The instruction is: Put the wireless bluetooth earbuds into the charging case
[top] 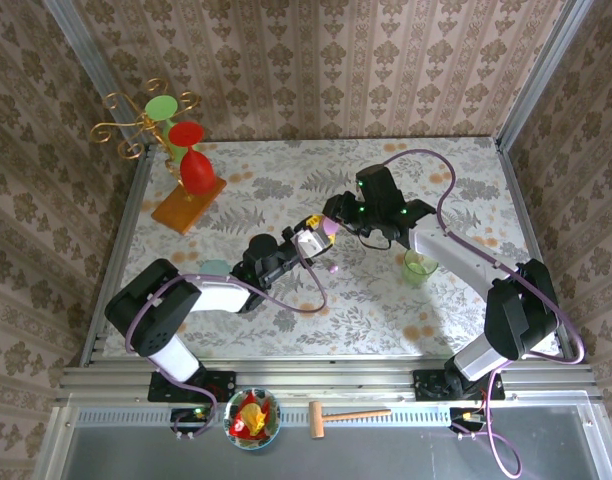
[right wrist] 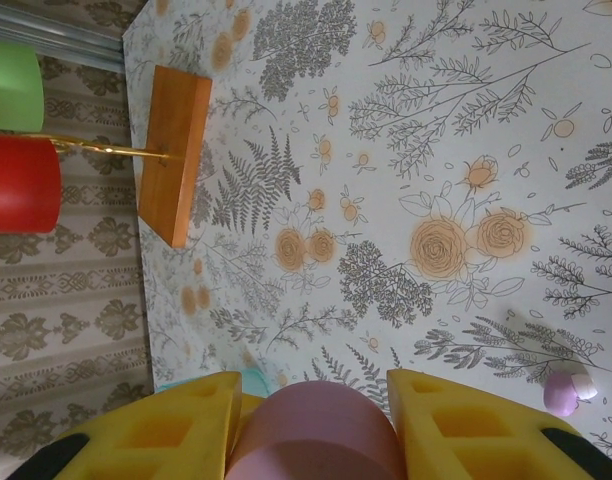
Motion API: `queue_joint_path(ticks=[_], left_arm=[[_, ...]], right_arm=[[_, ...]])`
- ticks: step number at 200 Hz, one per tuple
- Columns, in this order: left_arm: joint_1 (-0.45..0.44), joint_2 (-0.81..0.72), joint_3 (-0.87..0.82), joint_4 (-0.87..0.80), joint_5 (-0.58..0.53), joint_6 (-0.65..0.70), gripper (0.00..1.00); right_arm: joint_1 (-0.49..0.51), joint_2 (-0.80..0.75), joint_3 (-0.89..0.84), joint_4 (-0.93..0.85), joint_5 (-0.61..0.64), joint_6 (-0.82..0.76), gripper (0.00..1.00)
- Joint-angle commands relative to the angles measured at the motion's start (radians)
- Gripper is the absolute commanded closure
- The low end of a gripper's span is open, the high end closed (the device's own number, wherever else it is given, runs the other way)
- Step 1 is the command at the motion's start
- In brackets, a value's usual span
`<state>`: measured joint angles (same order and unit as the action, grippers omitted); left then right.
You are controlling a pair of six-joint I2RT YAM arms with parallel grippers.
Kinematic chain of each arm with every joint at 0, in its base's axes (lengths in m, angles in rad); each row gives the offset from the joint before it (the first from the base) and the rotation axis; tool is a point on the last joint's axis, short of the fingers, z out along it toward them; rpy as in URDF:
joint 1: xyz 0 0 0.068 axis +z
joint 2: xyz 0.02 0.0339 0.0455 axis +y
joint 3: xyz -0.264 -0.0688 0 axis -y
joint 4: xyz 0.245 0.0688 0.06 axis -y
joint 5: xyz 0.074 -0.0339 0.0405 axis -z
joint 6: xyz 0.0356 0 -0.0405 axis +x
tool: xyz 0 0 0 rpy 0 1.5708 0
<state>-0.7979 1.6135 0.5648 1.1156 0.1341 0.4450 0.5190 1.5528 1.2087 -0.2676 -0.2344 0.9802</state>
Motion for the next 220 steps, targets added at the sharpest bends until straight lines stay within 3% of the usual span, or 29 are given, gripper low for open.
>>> queue_joint_path(ticks=[1, 50, 90, 135, 153, 177, 201, 220], left_arm=[[0.008, 0.013, 0.024, 0.023, 0.022, -0.025, 0.67], [0.008, 0.001, 0.017, 0.017, 0.031, -0.036, 0.76], [0.032, -0.024, -0.007, 0.011, 0.076, -0.091, 0.76], [0.072, -0.051, -0.031, 0.012, 0.165, -0.177, 0.76], [0.112, -0.079, -0.037, -0.004, 0.267, -0.259, 0.76], [0.167, -0.132, -0.052, -0.033, 0.4, -0.36, 0.76], [0.209, -0.186, -0.065, -0.047, 0.535, -0.453, 0.76], [0.234, -0.224, -0.064, -0.063, 0.632, -0.515, 0.75]], right_arm=[[0.0, -0.014, -0.005, 0.02, -0.025, 0.002, 0.64], [-0.01, -0.012, -0.001, 0.009, -0.032, -0.012, 0.6], [-0.034, -0.046, 0.004, 0.027, -0.065, -0.072, 0.36], [-0.071, -0.114, -0.039, 0.121, -0.139, -0.216, 0.29], [-0.093, -0.153, -0.075, 0.165, -0.166, -0.365, 0.28], [-0.111, -0.217, -0.083, 0.1, -0.193, -0.691, 0.28], [-0.113, -0.25, -0.081, -0.02, -0.36, -1.101, 0.24], [-0.114, -0.283, -0.112, -0.021, -0.434, -1.284, 0.24]])
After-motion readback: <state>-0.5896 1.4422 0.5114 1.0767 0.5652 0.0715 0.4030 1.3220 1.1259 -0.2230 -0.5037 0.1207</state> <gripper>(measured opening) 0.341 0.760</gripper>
